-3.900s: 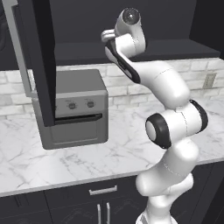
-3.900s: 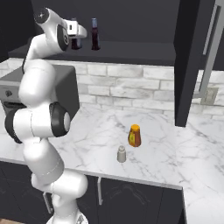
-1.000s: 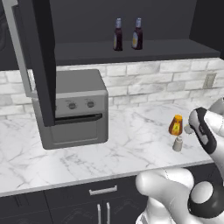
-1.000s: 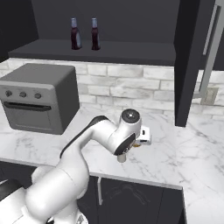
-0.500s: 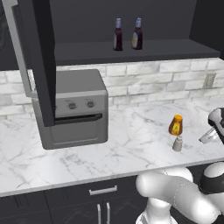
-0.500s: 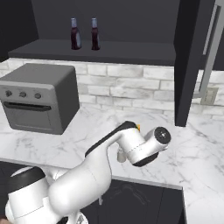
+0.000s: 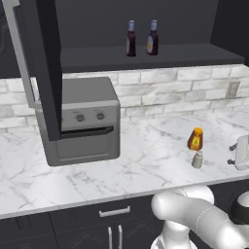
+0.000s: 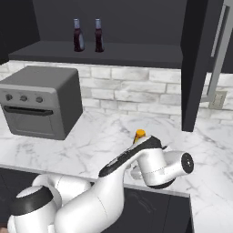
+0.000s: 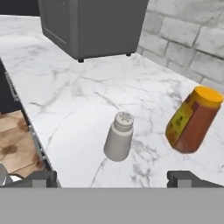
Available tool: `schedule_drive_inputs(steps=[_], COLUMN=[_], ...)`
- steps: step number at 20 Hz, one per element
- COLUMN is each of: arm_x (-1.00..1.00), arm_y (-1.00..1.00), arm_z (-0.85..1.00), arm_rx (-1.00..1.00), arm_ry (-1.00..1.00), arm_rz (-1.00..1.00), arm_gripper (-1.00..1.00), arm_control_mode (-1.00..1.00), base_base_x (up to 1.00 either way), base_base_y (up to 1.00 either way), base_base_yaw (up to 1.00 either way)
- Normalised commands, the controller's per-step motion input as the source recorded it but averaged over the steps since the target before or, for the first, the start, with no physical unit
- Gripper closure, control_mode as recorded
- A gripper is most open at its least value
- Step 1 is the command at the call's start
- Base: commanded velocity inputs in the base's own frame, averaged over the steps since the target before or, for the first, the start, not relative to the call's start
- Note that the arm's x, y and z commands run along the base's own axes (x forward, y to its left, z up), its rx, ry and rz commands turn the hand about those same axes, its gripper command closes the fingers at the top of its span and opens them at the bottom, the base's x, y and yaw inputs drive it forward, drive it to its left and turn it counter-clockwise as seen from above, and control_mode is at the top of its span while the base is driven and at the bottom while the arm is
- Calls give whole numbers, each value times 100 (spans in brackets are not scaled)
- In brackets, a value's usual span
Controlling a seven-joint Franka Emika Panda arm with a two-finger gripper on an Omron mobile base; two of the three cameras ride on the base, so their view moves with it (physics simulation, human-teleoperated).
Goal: There are various items on the counter. Only move the condiments/shakers into the cabinet.
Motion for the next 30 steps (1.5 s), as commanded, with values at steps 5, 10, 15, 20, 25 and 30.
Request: schedule_drive_inputs(steps=[5,10,15,20,25,30], arm_x=[0,0,-1,3,25,25], arm_y=[9,19,14,9,4,0], arm_z=[-2,-7,-12,-1,0,-2], arm_rx=[0,0,0,9,15,15], arm_ry=[-1,0,3,7,9,8], arm_rz=[3,0,4,5,4,4], arm_gripper=[-100,-100,-100,-100,-100,-100], arm_control_mode=[-100,-100,-100,-100,-100,-100], base_base_x=[0,0,0,0,0,0], base_base_y=[0,0,0,0,0,0], base_base_yaw=[0,0,0,0,0,0])
